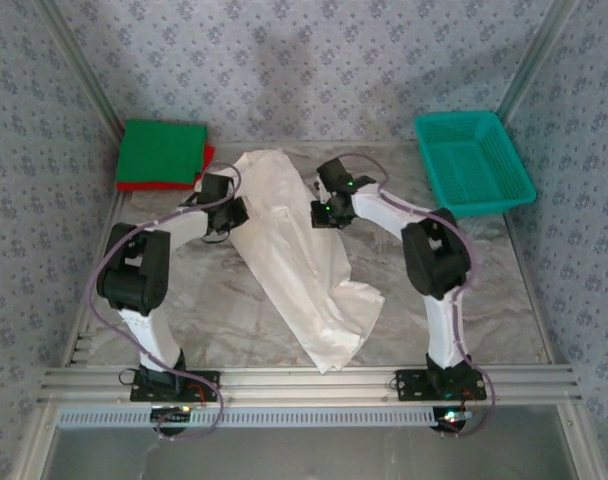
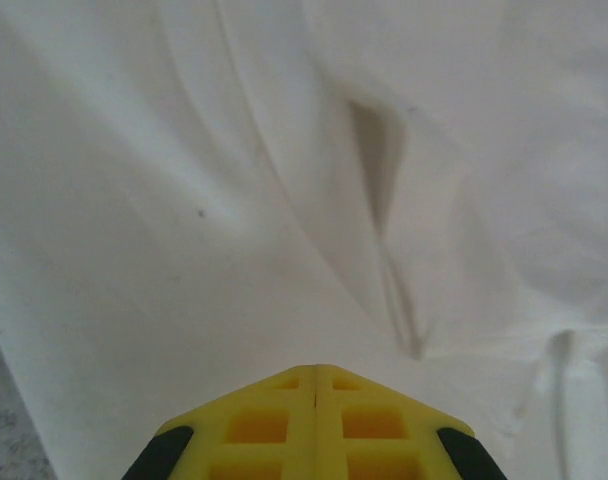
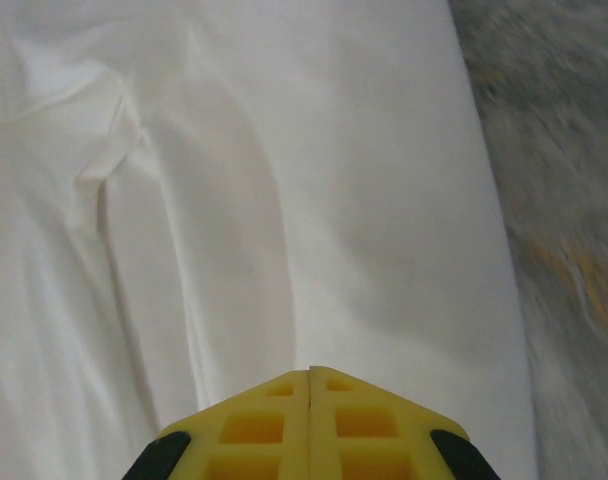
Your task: Fold and stack the t-shirts
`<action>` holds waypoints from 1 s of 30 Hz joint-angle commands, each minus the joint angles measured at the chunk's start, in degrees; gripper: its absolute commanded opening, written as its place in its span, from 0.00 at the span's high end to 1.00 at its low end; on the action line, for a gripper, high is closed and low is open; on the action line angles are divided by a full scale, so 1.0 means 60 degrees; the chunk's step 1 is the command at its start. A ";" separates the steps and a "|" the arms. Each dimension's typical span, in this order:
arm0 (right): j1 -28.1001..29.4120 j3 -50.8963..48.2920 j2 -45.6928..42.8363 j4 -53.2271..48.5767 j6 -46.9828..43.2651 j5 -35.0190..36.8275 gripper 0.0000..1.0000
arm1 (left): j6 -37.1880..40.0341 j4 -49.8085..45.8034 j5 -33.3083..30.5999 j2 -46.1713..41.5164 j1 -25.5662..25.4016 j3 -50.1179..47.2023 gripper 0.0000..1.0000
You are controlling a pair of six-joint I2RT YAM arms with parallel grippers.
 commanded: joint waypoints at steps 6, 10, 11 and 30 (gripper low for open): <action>-0.0510 0.1151 0.1667 -0.0330 0.0161 0.0037 1.00 | -0.0333 -0.0294 -0.0283 0.1990 0.0183 0.1858 1.00; -0.0906 -0.0275 0.1138 0.0577 0.1120 0.0011 1.00 | -0.0048 -0.0791 0.0054 0.2914 0.0034 0.3201 1.00; -0.0999 -0.0735 0.0977 0.0835 0.1385 0.0011 1.00 | 0.0268 -0.1070 0.0099 0.3216 -0.0066 0.3775 1.00; -0.2095 -0.3604 -0.0761 0.2498 0.2917 0.0233 1.00 | 0.1761 -0.4368 0.0789 0.6433 -0.1040 1.0322 1.00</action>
